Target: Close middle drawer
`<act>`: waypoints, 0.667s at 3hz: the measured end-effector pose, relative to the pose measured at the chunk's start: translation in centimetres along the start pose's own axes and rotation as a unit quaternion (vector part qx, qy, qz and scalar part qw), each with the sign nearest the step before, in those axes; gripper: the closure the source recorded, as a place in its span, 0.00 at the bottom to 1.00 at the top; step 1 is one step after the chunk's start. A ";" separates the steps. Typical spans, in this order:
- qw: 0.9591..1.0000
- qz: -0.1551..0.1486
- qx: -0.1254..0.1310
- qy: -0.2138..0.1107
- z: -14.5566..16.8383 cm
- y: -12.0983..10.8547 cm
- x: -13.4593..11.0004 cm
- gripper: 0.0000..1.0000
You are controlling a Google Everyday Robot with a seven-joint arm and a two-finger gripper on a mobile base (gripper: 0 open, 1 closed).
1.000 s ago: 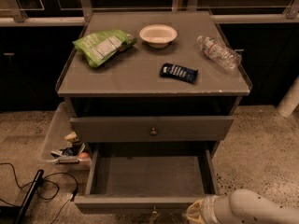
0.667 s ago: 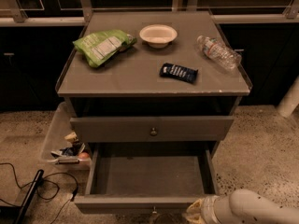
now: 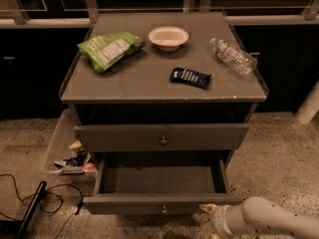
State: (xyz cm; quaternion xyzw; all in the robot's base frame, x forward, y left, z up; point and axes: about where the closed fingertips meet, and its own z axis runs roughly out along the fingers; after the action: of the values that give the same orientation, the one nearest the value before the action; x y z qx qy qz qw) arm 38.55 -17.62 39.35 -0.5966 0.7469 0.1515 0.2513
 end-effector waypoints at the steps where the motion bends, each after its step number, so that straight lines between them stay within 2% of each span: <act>1: 1.000 -0.018 -0.011 -0.023 1.1 -1.8 -0.7 0.33; 2: 0.999 -0.041 0.007 -0.034 1.2 -8.5 -1.5 0.56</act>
Offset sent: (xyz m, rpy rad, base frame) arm 0.1819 -0.0186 0.0205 0.0468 -0.1662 0.0765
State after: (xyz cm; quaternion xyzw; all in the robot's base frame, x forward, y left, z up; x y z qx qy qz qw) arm 47.21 -17.84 39.77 -0.6192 0.7142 0.1558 0.2867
